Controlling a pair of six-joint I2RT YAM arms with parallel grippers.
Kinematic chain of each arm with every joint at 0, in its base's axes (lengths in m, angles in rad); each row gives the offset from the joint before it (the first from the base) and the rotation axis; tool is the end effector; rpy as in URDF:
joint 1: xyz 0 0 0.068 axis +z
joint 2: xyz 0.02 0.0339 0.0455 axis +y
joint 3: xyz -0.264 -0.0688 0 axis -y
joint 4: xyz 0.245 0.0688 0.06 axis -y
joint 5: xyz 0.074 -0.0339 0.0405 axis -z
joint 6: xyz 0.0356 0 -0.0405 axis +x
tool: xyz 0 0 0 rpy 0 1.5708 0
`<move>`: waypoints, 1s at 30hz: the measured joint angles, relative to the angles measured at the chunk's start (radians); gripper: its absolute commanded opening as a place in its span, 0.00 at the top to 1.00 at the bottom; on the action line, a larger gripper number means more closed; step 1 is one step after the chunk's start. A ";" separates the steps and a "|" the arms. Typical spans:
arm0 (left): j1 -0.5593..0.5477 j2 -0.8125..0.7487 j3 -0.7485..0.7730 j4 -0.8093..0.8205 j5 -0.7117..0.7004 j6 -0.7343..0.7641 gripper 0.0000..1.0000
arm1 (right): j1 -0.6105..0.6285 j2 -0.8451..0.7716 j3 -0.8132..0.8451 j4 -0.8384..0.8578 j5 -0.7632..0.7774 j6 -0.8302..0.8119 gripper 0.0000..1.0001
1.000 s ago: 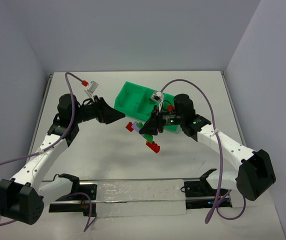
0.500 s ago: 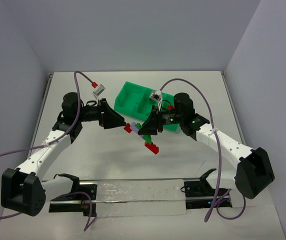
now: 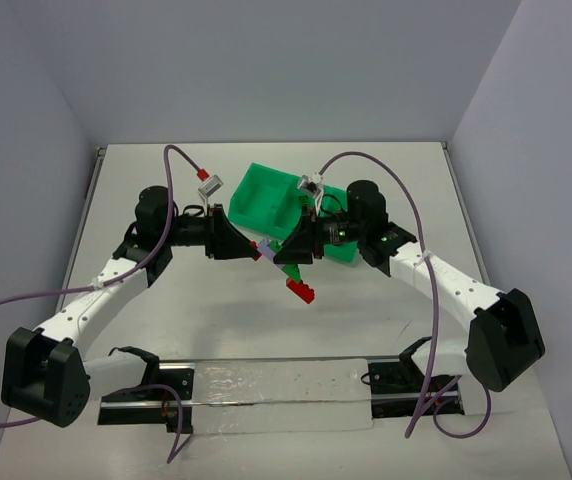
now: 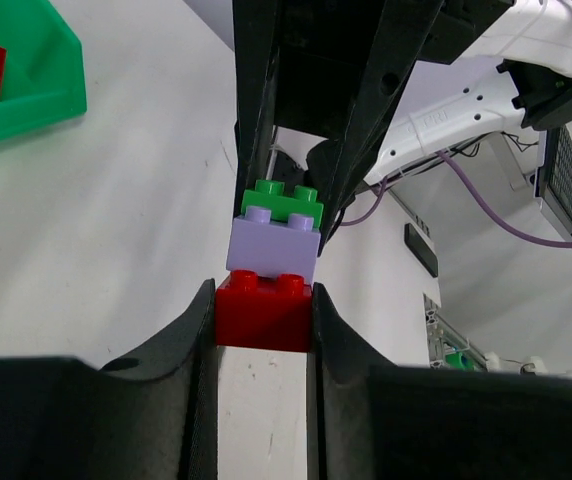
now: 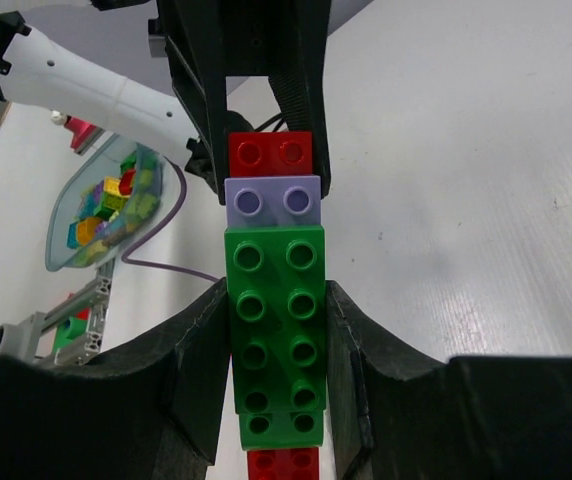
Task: Sort the legos into containers by color
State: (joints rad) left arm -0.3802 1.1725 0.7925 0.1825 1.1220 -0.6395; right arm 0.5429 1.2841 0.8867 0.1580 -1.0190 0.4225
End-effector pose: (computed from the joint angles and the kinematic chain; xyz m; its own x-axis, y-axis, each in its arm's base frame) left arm 0.2250 -0.1245 0.3041 -0.7319 0.0136 -0.6813 0.6787 0.1037 -0.7270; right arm 0.2279 0.1729 0.3053 -0.5867 -0.1029 -0.8033 -0.8098 0.0698 0.5825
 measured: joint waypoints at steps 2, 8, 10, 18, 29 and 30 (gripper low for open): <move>0.001 0.001 0.000 0.002 -0.005 0.002 1.00 | -0.003 0.005 0.000 0.004 -0.003 0.004 1.00; 0.000 0.000 0.000 -0.011 -0.032 0.007 1.00 | -0.027 0.016 0.000 0.015 -0.006 0.030 1.00; 0.000 0.000 0.000 -0.016 -0.038 0.013 1.00 | -0.065 0.015 -0.012 0.046 0.013 0.070 1.00; -0.003 0.002 0.000 -0.014 -0.063 0.015 1.00 | -0.233 0.008 -0.081 0.052 0.167 0.142 1.00; -0.005 0.065 0.114 -0.059 -0.245 -0.037 1.00 | -0.132 0.002 -0.085 -0.237 0.493 -0.046 1.00; -0.005 0.081 0.136 -0.061 -0.271 -0.045 1.00 | -0.117 0.003 -0.090 -0.243 0.517 -0.054 1.00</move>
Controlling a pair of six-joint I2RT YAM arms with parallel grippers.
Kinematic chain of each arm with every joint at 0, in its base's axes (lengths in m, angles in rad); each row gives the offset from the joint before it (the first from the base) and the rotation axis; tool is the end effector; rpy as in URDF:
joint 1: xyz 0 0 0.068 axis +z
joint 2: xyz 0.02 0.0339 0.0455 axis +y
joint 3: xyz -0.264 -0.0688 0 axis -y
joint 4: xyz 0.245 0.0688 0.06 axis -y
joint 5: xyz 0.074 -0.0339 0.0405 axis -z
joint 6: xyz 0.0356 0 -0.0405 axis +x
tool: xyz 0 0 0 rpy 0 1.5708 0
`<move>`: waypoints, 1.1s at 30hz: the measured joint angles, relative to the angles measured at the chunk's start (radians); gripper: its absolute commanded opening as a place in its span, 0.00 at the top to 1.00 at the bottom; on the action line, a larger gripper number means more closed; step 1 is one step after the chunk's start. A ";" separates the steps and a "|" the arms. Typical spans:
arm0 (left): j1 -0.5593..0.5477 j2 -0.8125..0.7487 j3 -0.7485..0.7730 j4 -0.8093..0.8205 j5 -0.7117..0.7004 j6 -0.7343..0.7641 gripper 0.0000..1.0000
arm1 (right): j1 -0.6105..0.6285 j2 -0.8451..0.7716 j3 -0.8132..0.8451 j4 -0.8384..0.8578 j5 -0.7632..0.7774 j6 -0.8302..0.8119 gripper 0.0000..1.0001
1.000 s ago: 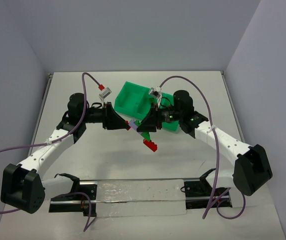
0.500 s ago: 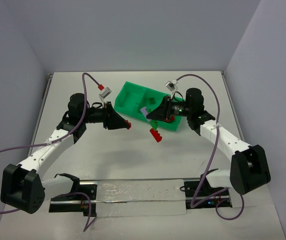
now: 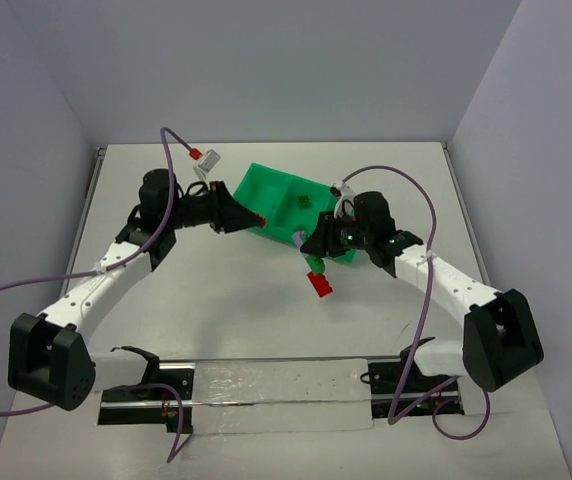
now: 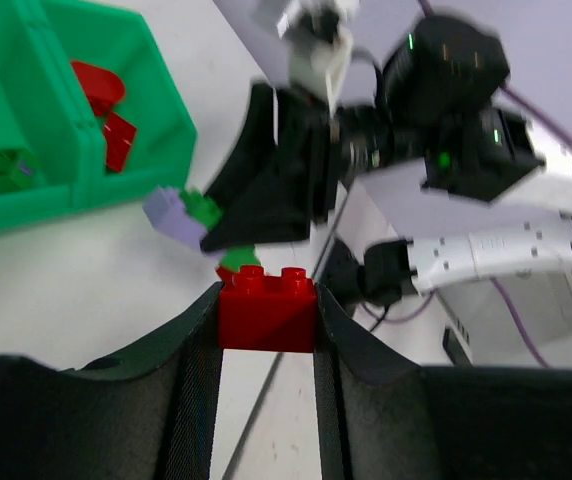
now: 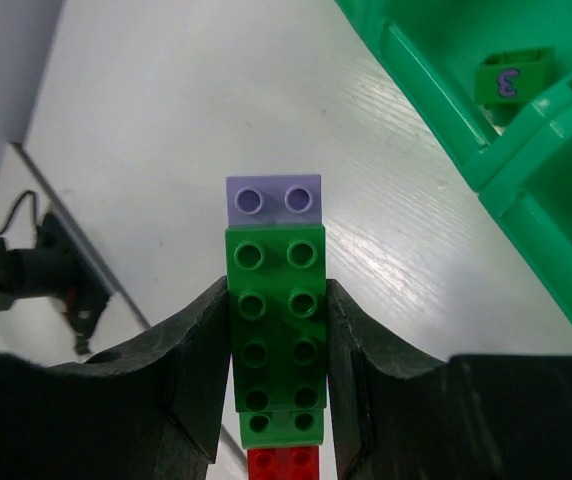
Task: Sort the legos into containers by color
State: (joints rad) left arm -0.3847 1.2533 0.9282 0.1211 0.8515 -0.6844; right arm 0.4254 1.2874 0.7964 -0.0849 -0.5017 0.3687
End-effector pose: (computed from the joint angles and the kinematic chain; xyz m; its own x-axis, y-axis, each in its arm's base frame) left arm 0.2535 -0.1315 0.3232 -0.7335 -0.1524 -0.6624 0.6019 0.3070 -0.7372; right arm 0.2469 0.1306 0.2471 -0.7255 0.0182 -0.6879 -0.5014 0.6707 0.5466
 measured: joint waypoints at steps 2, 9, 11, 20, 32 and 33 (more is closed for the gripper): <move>-0.001 0.032 0.035 -0.003 -0.048 -0.018 1.00 | 0.028 0.010 -0.012 -0.009 0.046 -0.012 1.00; -0.035 0.172 0.125 -0.042 -0.196 -0.086 1.00 | 0.115 0.105 -0.047 -0.013 0.172 -0.034 0.90; -0.048 0.210 0.155 -0.066 -0.237 -0.102 1.00 | 0.133 0.133 -0.050 -0.013 0.193 -0.041 0.84; -0.064 0.357 0.313 -0.209 -0.413 -0.125 1.00 | 0.187 0.202 -0.045 -0.014 0.244 -0.071 0.35; -0.068 0.469 0.486 -0.395 -0.586 -0.115 1.00 | 0.192 0.084 -0.015 -0.075 0.320 -0.088 0.26; -0.068 0.473 0.498 -0.405 -0.597 -0.112 1.00 | 0.192 0.057 -0.014 -0.084 0.334 -0.089 0.26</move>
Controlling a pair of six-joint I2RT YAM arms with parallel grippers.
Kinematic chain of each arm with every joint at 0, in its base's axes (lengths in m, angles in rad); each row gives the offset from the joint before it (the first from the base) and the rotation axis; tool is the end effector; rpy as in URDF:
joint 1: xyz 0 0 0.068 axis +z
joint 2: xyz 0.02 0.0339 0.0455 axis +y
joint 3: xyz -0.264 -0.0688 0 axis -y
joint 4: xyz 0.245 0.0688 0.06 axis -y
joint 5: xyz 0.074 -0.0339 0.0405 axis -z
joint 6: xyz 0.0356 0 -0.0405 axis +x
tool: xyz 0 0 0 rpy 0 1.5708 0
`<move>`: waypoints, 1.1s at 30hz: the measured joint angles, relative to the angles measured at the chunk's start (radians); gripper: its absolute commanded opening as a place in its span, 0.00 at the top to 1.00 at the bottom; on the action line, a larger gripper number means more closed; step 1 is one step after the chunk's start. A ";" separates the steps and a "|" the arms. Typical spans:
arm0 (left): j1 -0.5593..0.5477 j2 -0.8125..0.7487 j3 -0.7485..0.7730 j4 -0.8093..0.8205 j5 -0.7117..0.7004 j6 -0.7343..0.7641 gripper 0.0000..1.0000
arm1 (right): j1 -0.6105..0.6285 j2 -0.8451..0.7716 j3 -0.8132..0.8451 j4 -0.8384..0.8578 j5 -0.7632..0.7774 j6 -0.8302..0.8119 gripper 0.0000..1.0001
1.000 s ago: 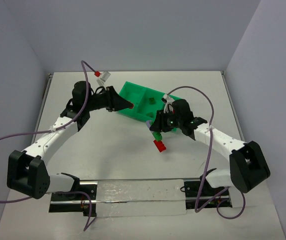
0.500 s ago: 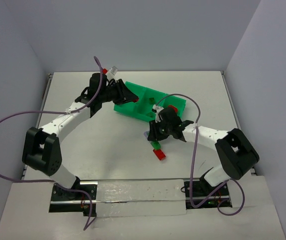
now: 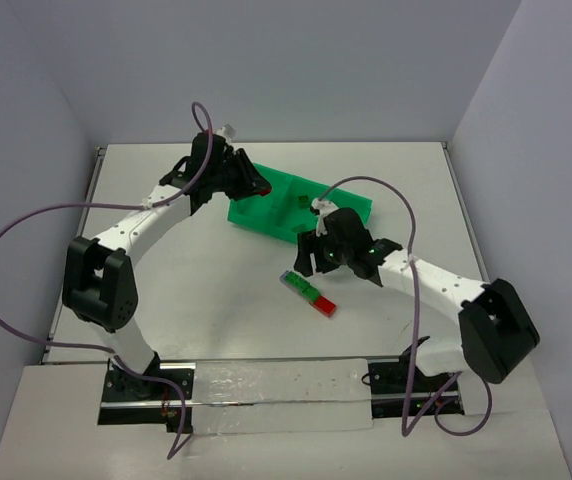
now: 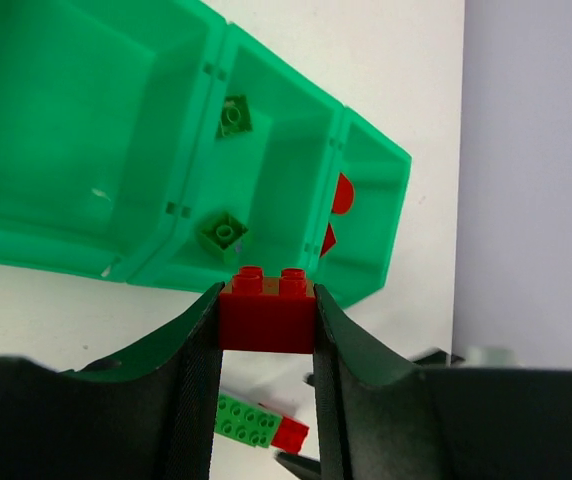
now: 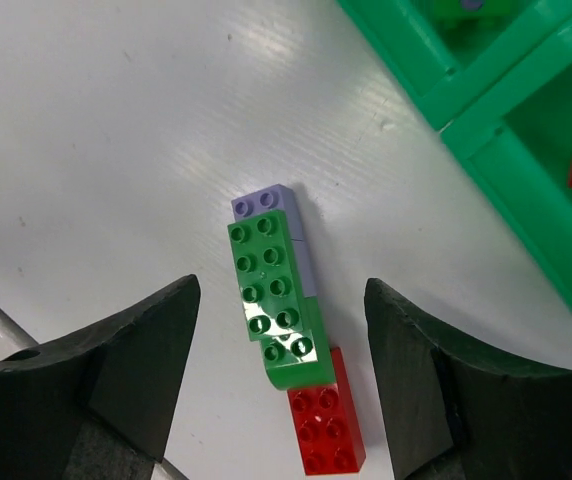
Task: Sort the legos into containers by color
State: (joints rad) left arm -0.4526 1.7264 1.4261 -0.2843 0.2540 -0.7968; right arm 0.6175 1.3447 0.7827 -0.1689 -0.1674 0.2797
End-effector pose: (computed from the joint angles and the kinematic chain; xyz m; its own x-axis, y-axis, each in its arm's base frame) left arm 0.3586 -0.1843 0.2993 -0.7844 -0.3883 -0.4837 0.0727 0.7170 -0.6933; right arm 0.2260 0.1677 0.2182 -0.7086 -0.1694 -0.6849 -0.4957 0.8104 0.3125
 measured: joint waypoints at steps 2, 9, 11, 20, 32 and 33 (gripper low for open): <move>-0.002 0.009 0.021 -0.016 -0.020 0.009 1.00 | -0.004 -0.064 0.001 -0.016 0.040 0.002 0.26; -0.091 0.113 0.174 -0.082 -0.070 0.048 1.00 | -0.080 -0.335 -0.026 -0.052 0.237 0.052 0.23; -0.136 0.170 0.244 -0.095 -0.069 0.051 1.00 | -0.112 -0.426 -0.041 -0.068 0.307 0.069 0.22; -0.260 0.449 0.544 -0.153 -0.049 0.051 0.99 | -0.174 -0.730 -0.089 -0.153 0.507 0.105 0.22; -0.300 0.605 0.712 -0.208 -0.060 0.060 0.09 | -0.177 -0.783 -0.098 -0.212 0.527 0.116 0.22; -0.302 0.605 0.713 -0.208 -0.061 0.060 0.09 | -0.177 -0.782 -0.099 -0.215 0.527 0.116 0.22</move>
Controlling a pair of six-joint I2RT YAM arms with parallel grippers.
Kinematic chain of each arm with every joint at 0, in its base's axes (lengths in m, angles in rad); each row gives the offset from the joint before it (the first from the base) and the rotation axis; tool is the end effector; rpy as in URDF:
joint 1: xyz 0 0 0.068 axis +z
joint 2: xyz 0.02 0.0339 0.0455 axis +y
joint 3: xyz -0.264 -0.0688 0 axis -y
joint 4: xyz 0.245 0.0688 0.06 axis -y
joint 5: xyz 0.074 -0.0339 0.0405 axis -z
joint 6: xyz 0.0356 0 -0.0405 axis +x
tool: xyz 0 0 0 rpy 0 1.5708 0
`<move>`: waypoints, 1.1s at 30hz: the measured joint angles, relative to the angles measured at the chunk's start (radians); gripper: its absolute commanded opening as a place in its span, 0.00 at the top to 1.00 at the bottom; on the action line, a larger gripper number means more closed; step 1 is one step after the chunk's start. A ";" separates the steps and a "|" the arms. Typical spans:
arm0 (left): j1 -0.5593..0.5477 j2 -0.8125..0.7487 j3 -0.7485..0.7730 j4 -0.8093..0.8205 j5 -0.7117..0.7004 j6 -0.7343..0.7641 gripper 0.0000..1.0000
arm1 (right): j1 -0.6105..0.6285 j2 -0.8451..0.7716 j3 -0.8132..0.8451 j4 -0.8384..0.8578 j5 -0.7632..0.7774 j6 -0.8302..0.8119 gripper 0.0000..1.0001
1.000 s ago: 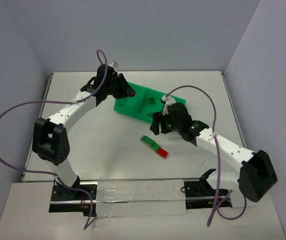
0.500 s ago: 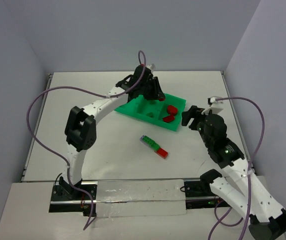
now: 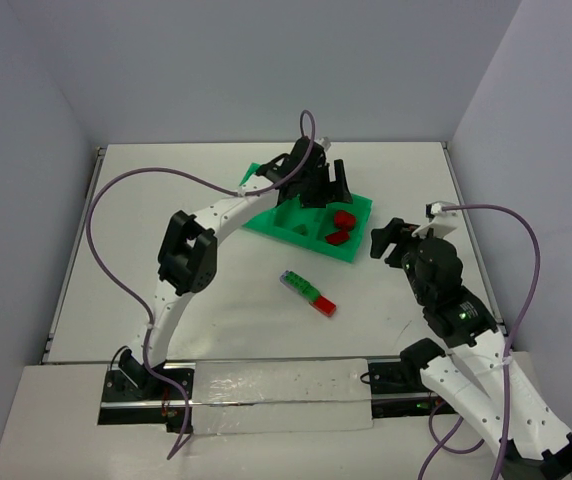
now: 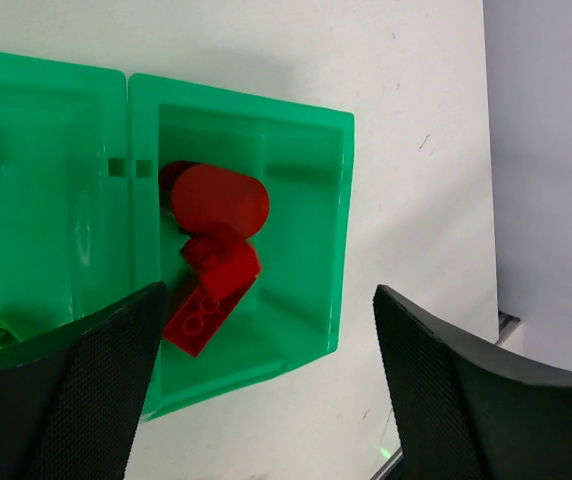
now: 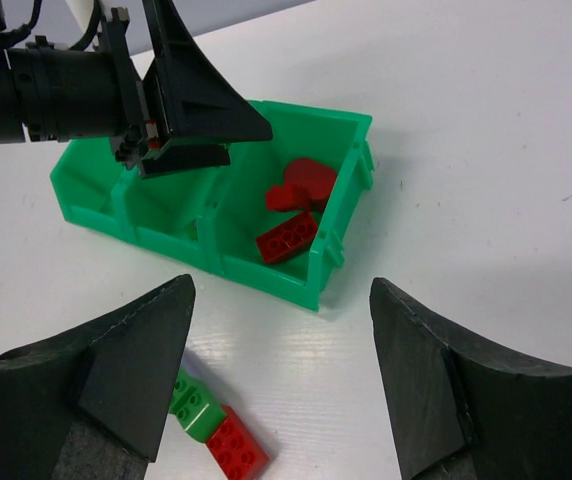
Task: Sort the legos into containers by color
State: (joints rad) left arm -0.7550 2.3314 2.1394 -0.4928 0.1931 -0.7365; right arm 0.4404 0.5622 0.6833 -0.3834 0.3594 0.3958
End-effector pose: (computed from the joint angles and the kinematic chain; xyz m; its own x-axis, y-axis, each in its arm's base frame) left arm 0.3874 -0.3739 0.2480 -0.8657 -0.0906 -0.4923 0.2690 0.7452 -0.6102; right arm 0.1286 0.0468 0.3156 -0.2518 0.2803 -0.9263 0.0057 0.9576 0.2882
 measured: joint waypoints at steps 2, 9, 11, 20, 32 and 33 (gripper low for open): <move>-0.003 0.000 0.001 0.000 -0.002 0.005 0.09 | 0.000 0.001 -0.003 -0.001 -0.001 0.000 0.22; -0.005 -0.075 -0.067 -0.019 -0.048 0.016 0.09 | 0.000 0.042 -0.003 0.001 -0.070 -0.035 0.24; -0.003 -0.173 -0.161 -0.027 -0.085 0.016 0.09 | 0.004 0.081 -0.004 0.007 -0.128 -0.055 0.24; 0.118 -0.805 -0.612 0.027 -0.293 -0.041 0.10 | 0.269 0.454 -0.002 0.027 -0.261 -0.117 0.21; 0.206 -0.926 -0.762 0.035 -0.369 -0.071 0.13 | 0.338 0.815 0.060 0.035 -0.318 -0.201 0.21; 0.206 -0.924 -0.769 0.034 -0.368 -0.072 0.13 | 0.341 0.829 0.071 0.036 -0.325 -0.208 0.21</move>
State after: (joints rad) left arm -0.5488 1.4078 1.3706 -0.4588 -0.1746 -0.8089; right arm 0.7816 1.3916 0.7543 -0.3478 0.0345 0.1875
